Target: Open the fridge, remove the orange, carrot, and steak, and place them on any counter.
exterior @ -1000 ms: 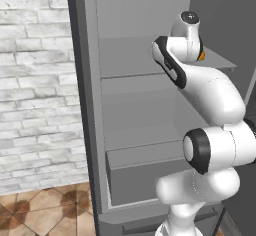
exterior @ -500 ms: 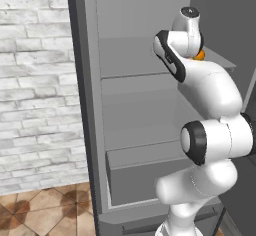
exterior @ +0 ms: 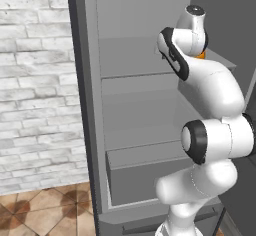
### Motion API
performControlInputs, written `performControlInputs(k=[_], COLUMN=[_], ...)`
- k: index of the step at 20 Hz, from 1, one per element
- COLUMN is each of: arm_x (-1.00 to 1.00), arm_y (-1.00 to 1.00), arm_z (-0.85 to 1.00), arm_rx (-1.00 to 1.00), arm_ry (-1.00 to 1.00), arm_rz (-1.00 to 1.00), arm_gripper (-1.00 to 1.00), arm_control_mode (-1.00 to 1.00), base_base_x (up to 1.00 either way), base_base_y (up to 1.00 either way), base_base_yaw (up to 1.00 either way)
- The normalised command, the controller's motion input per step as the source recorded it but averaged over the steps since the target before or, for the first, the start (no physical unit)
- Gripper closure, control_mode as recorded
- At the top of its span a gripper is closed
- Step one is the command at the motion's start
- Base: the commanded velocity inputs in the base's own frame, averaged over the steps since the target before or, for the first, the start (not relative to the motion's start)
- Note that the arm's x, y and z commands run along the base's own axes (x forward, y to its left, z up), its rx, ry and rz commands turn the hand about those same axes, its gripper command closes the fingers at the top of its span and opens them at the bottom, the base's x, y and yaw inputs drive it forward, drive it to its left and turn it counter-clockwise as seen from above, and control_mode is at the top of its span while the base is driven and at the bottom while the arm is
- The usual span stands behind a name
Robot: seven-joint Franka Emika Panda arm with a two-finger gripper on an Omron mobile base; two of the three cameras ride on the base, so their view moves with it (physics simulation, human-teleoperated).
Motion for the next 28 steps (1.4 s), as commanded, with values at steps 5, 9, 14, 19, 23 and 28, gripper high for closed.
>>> performControlInputs(k=[5,9,14,19,23,28], arm_x=[-0.44,-0.97,-1.0,-1.0,-1.0,-1.0], arm_y=[0.18,0.19,0.17,0.01,0.0,0.0], arm_z=[0.07,0.54,0.76,0.33,0.0,0.0], arm_rx=[0.0,0.0,0.0,-0.01,0.0,0.0], arm_ry=[-0.15,-0.06,0.0,0.0,0.0,0.0], arm_rz=[0.0,0.0,0.03,0.01,0.0,0.0], arm_gripper=[1.0,1.0,1.0,1.0,1.0,1.0], arm_control_mode=[-1.0,-1.0,-1.0,-1.0,-1.0,-1.0], base_base_x=[0.0,0.0,0.0,0.0,0.0,0.0], base_base_y=[0.0,0.0,0.0,0.0,0.0,0.0], base_base_yaw=[0.0,0.0,0.0,0.0,0.0,0.0])
